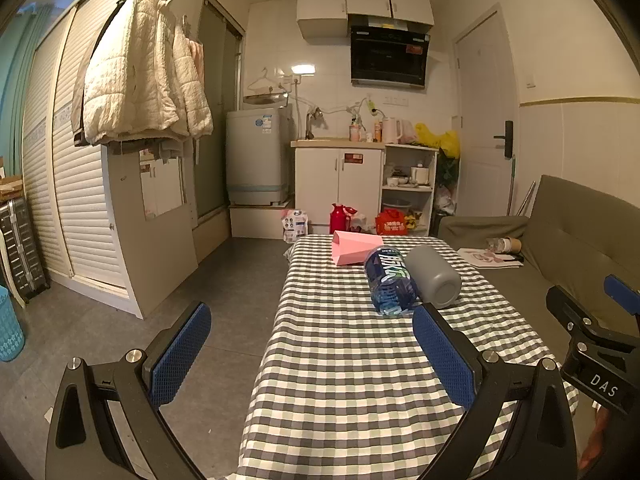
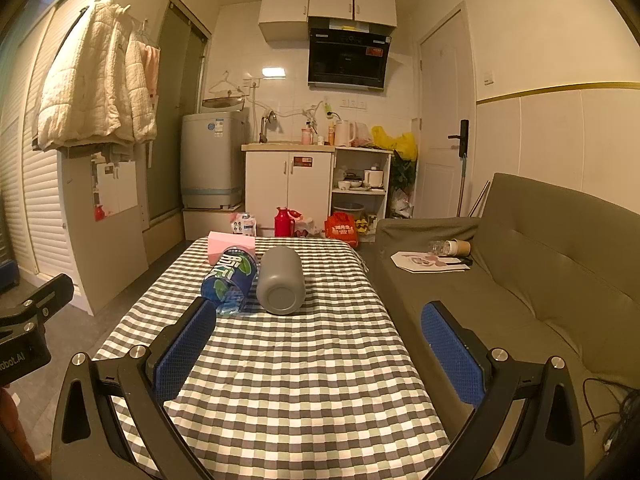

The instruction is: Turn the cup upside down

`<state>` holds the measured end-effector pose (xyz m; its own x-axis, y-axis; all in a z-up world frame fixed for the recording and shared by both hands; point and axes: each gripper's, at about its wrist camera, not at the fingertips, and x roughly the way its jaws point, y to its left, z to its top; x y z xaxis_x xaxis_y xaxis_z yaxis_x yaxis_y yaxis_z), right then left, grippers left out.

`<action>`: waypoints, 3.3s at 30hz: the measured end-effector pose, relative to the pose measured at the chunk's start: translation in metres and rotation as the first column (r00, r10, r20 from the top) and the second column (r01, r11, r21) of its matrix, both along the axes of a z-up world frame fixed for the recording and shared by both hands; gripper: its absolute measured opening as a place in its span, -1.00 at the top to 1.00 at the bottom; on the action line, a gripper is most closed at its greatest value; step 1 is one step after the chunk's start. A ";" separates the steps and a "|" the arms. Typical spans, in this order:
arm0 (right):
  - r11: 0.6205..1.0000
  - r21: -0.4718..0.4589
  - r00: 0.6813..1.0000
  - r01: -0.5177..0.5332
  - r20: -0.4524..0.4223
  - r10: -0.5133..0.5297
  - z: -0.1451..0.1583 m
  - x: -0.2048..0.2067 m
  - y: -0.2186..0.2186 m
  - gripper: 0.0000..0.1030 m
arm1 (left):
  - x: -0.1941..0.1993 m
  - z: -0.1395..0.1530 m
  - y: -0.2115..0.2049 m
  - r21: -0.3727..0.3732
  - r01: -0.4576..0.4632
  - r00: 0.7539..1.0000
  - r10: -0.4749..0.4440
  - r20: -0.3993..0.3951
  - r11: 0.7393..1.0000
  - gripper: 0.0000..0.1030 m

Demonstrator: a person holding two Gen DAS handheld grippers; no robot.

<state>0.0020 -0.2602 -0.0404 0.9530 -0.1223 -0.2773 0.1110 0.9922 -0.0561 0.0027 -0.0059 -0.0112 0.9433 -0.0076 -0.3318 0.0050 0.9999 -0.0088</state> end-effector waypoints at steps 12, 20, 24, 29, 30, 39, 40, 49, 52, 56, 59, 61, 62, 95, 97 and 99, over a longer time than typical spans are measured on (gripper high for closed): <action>1.000 -0.001 1.000 0.000 0.000 0.000 0.001 0.000 0.000 -0.99 | 0.001 -0.001 0.000 -0.002 -0.001 1.000 0.001 -0.002 1.000 -1.00; 1.000 -0.005 1.000 -0.002 -0.001 0.002 0.000 0.000 0.000 -0.99 | 0.001 -0.001 0.000 -0.003 -0.001 1.000 0.001 -0.003 1.000 -1.00; 1.000 -0.004 1.000 -0.003 0.000 0.003 -0.002 0.001 -0.002 -0.99 | 0.001 -0.001 0.001 -0.001 -0.002 1.000 0.002 -0.004 1.000 -1.00; 1.000 -0.004 1.000 -0.001 -0.001 0.001 -0.002 0.001 -0.002 -0.99 | 0.001 -0.001 0.001 -0.003 -0.001 1.000 0.001 -0.005 1.000 -1.00; 1.000 -0.005 1.000 -0.002 -0.002 0.002 -0.003 0.001 -0.002 -0.99 | 0.001 0.000 0.001 -0.003 -0.002 1.000 0.002 -0.005 1.000 -1.00; 1.000 -0.002 1.000 0.000 -0.001 0.000 -0.002 0.002 -0.003 -0.99 | 0.000 -0.003 0.002 -0.009 -0.006 1.000 0.005 -0.008 1.000 -1.00; 1.000 0.001 1.000 0.001 0.000 -0.001 -0.002 0.002 -0.002 -0.99 | 0.000 -0.004 0.002 -0.009 -0.006 1.000 0.005 -0.007 1.000 -1.00; 1.000 0.006 1.000 -0.021 -0.018 0.021 0.004 0.007 0.002 -0.99 | 0.013 0.001 0.001 0.013 -0.011 0.997 0.012 -0.080 1.000 -1.00; 0.999 -0.022 0.998 -0.034 -0.052 0.033 0.009 0.023 0.006 -0.99 | 0.030 0.003 -0.001 0.011 0.002 0.991 -0.001 -0.137 1.000 -1.00; 0.998 -0.004 0.990 -0.060 -0.129 0.059 0.012 0.062 0.001 -0.99 | 0.064 0.005 0.002 -0.005 0.008 0.979 -0.009 -0.203 1.000 -1.00; 0.997 0.030 0.983 -0.077 -0.166 0.081 0.012 0.093 -0.005 -0.99 | 0.095 0.004 0.003 -0.010 0.010 0.970 -0.012 -0.243 1.000 -1.00; 0.996 0.034 0.977 -0.084 -0.194 0.089 0.010 0.119 -0.007 -0.99 | 0.117 0.000 0.003 0.007 0.000 0.966 0.001 -0.258 1.000 -1.00; 0.996 0.038 0.973 -0.085 -0.214 0.091 0.007 0.137 -0.008 -1.00 | 0.123 -0.001 0.004 0.012 -0.004 0.965 0.007 -0.261 1.000 -1.00; 0.977 0.195 0.843 -0.087 -0.508 0.177 -0.072 0.183 -0.004 -0.38 | 0.139 -0.038 0.007 -0.007 -0.027 0.927 0.023 -0.374 1.000 -1.00; 0.978 0.197 0.837 -0.071 -0.521 0.166 -0.071 0.155 0.002 -0.38 | 0.127 -0.035 0.010 -0.012 -0.040 0.926 0.033 -0.377 0.999 -1.00; 0.979 0.195 0.834 -0.061 -0.529 0.157 -0.070 0.131 0.009 -0.38 | 0.113 -0.032 0.014 -0.032 -0.044 0.923 0.028 -0.385 0.999 -1.00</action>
